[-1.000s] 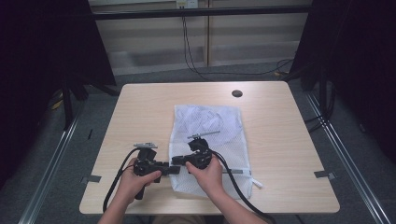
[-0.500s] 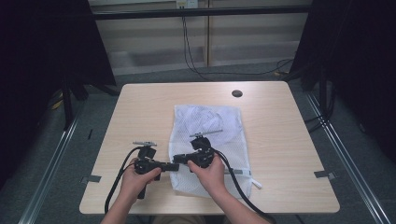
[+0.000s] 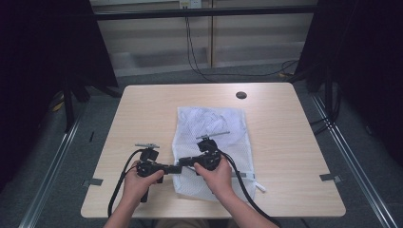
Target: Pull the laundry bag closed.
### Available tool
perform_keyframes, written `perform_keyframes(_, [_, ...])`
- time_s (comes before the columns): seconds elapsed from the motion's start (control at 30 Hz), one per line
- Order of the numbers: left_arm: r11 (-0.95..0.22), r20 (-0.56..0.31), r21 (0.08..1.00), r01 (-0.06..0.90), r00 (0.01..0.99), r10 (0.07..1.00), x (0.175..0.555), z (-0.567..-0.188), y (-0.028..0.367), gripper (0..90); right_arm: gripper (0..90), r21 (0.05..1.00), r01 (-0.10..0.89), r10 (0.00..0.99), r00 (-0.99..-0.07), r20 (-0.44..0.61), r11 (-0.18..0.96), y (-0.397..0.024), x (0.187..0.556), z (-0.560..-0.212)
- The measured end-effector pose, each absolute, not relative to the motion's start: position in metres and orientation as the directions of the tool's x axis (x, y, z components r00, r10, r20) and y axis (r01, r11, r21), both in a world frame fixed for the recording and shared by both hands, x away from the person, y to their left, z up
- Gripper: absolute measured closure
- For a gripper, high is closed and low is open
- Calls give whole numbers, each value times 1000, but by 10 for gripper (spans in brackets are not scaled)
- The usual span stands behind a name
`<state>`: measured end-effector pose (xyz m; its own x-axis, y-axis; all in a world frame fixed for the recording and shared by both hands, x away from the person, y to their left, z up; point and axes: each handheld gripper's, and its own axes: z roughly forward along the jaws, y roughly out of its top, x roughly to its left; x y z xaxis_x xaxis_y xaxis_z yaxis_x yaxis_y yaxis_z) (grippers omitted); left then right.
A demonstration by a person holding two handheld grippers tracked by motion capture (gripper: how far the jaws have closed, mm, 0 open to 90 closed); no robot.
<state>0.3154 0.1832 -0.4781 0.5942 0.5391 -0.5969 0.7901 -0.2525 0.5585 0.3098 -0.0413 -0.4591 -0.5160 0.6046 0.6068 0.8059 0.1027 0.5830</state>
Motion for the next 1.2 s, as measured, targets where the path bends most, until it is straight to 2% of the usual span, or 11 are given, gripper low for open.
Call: perform_keyframes(1.2, [-218, -617, 538, 814, 557, 556, 315, -475, 187, 880, 870, 572, 813, 625, -505, 595, 112, -67, 308, -465])
